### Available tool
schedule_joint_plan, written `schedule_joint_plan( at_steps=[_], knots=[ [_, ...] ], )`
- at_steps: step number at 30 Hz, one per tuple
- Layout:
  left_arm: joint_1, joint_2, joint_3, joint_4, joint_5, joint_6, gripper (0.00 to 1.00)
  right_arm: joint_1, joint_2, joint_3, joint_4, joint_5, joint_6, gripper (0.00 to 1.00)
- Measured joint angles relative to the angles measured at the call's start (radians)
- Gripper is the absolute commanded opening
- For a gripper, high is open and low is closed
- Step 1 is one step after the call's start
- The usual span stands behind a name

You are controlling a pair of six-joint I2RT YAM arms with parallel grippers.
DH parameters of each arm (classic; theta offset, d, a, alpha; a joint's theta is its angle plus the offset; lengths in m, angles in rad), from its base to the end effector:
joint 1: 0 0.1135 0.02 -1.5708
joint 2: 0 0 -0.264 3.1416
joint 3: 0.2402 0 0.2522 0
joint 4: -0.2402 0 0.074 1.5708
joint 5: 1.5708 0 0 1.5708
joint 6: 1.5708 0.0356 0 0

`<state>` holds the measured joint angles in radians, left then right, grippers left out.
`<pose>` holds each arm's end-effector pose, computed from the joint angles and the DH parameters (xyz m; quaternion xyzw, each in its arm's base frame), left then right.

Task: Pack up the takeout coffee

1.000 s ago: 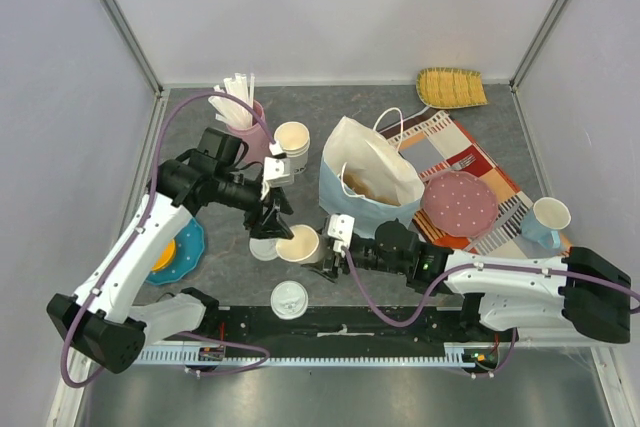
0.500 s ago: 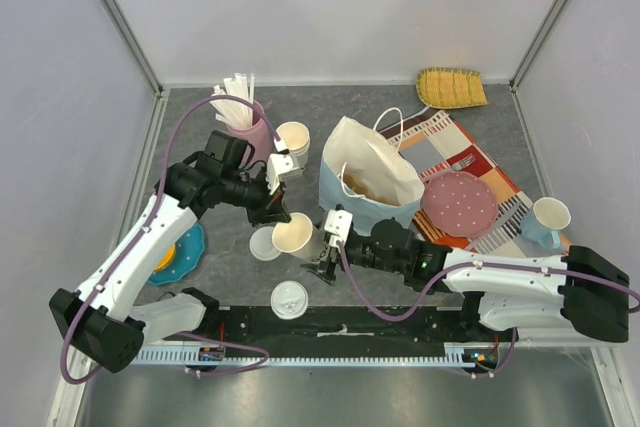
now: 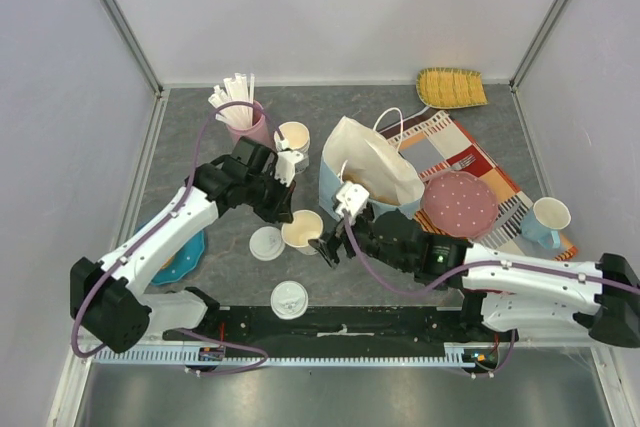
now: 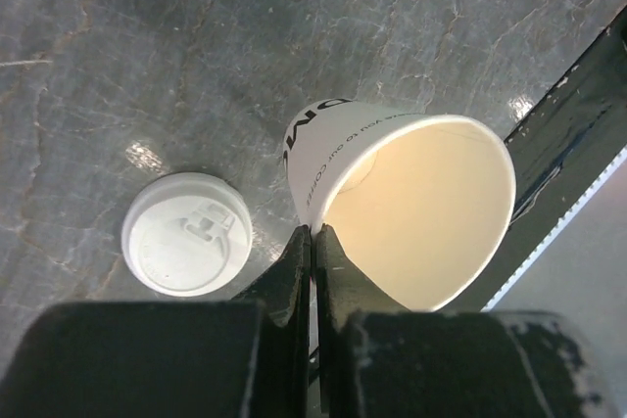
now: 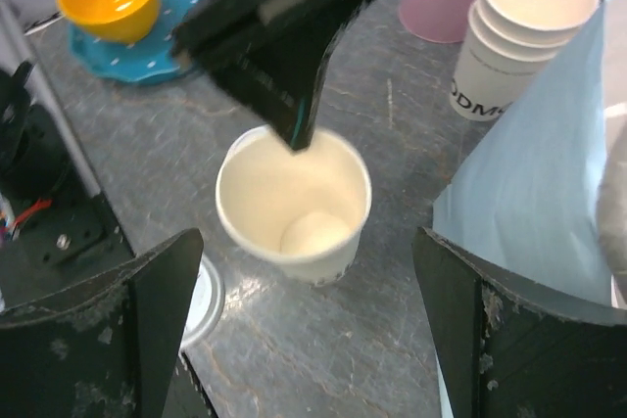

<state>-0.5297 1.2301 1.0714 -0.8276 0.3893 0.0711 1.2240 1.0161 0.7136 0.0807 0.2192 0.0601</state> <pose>0.2021 -0.1340 0.2937 0.3312 0.8809 -0.2446 0.2332 0.0884 0.2219 0.2983 -0.3696 0.6861 0.3033 0.5483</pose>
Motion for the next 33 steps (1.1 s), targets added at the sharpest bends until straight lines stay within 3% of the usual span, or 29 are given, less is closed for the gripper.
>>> schedule_joint_plan(
  at_steps=[5,12,18,21,27,30,33],
  knots=[
    [-0.056,0.043,-0.03,0.043,-0.05,-0.109,0.02,0.0,0.163,0.147,-0.099,0.142,0.148,0.81],
    [-0.061,0.093,-0.081,0.074,-0.072,-0.204,0.02,0.032,0.3,0.222,-0.186,0.167,0.199,0.76],
    [-0.061,0.097,-0.083,0.097,-0.071,-0.212,0.02,0.05,0.3,0.14,-0.132,-0.029,0.032,0.92],
    [-0.061,0.097,-0.083,0.104,-0.071,-0.211,0.02,0.049,0.281,0.11,-0.129,-0.127,-0.095,0.94],
    [-0.063,0.097,-0.083,0.105,-0.067,-0.197,0.02,0.046,0.282,0.122,-0.154,-0.24,-0.325,0.88],
    [-0.063,0.097,-0.083,0.105,-0.067,-0.185,0.02,0.044,0.31,0.129,-0.197,-0.269,-0.404,0.8],
    [-0.063,0.096,-0.083,0.105,-0.067,-0.173,0.02,0.043,0.345,0.134,-0.243,-0.274,-0.462,0.66]
  ],
)
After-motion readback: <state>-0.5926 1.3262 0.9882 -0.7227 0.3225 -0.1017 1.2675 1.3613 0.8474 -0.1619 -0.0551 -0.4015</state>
